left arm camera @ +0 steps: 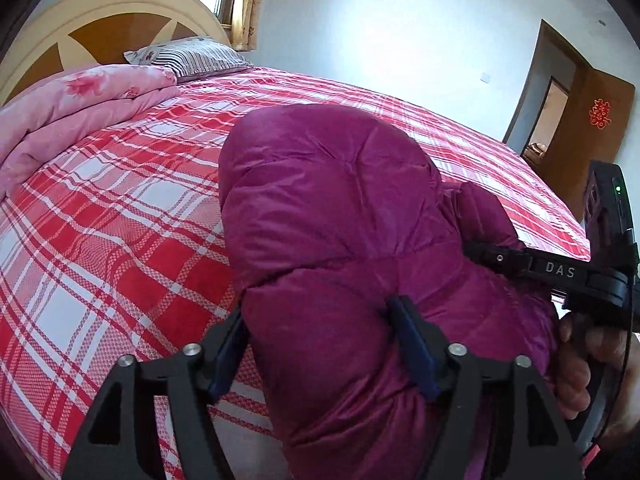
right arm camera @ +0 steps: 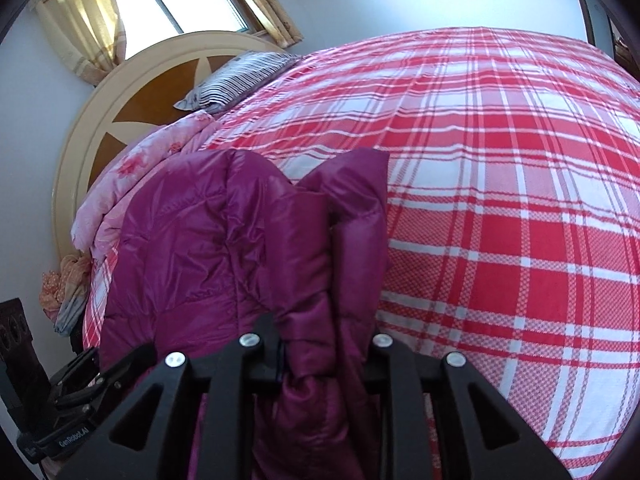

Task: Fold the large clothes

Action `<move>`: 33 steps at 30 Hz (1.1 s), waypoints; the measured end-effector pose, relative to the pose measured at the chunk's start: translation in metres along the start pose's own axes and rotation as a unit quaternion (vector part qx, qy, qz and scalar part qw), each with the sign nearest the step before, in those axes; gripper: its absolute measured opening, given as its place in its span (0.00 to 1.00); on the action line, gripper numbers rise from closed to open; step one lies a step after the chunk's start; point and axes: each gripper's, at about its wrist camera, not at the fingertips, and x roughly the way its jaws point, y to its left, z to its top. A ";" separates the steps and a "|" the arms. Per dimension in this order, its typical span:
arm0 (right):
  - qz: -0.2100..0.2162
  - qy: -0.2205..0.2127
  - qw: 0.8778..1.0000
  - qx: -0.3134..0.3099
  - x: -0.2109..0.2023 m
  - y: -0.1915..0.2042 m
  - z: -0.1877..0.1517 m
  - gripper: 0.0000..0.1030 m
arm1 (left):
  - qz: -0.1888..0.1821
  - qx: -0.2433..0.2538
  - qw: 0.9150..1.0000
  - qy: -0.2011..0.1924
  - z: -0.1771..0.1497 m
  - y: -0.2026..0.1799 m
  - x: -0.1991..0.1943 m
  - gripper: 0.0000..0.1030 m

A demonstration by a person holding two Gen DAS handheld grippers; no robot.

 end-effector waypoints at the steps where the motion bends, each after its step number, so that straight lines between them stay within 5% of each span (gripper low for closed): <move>1: 0.001 0.003 1.000 0.003 0.002 -0.002 0.000 0.26 | -0.001 -0.003 1.000 0.001 0.000 0.001 0.000 0.73; 7: 0.001 0.016 1.000 0.017 0.000 -0.009 0.000 0.42 | 0.011 0.000 1.000 0.011 0.005 -0.003 -0.012 0.73; 15: -0.029 -0.036 0.999 0.024 -0.045 -0.009 -0.002 0.70 | 0.010 0.030 0.999 -0.024 0.006 -0.012 -0.060 0.73; 21: -0.054 -0.074 0.994 0.062 -0.094 -0.019 -0.008 0.73 | 0.004 0.042 0.996 -0.082 0.016 -0.019 -0.119 0.73; 33: -0.069 -0.200 0.977 -0.011 -0.213 0.067 -0.045 0.92 | -0.036 0.048 0.985 -0.159 0.024 -0.038 -0.182 0.80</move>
